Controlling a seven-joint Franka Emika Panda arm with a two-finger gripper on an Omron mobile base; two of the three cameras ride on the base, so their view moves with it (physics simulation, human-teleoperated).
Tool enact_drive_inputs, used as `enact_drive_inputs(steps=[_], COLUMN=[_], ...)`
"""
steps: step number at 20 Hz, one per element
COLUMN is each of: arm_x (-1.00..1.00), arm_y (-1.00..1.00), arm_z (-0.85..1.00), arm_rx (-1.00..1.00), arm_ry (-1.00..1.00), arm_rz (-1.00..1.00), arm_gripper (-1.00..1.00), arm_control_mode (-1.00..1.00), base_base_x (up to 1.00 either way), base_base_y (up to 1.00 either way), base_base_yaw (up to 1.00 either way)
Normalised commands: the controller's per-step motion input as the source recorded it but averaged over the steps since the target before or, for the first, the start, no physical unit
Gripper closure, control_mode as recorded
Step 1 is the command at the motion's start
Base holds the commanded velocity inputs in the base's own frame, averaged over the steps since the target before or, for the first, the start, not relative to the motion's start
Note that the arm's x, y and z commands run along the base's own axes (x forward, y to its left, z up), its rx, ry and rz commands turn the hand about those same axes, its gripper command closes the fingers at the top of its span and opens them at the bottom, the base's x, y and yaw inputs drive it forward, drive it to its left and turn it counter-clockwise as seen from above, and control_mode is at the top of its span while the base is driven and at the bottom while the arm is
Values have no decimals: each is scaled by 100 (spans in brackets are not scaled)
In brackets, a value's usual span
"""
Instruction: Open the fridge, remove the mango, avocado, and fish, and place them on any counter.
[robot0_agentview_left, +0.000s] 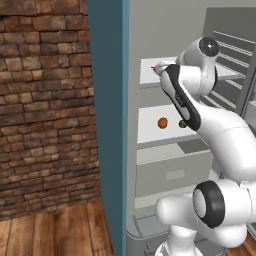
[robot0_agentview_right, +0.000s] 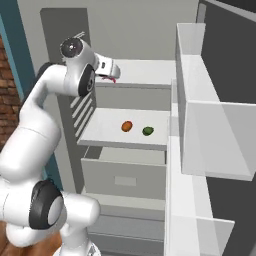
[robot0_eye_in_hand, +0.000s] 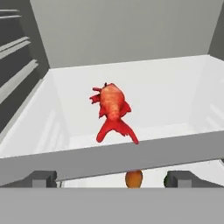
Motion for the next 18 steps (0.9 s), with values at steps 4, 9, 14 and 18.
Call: enact_drive_inputs(steps=[4, 9, 14, 18], arm_x=[75, 70, 75, 54], arm_y=[0, -4, -5, -1], arm_z=[-17, -21, -15, -32], arm_rx=[0, 2, 5, 3], arm_ry=[6, 7, 6, 3], arm_rz=[0, 0, 0, 0], arm_gripper=[-100, -100, -100, -100], arm_control_mode=[-100, -100, -100, -100], base_base_x=[0, 0, 0, 0], base_base_y=[0, 0, 0, 0], base_base_yaw=[0, 0, 0, 0])
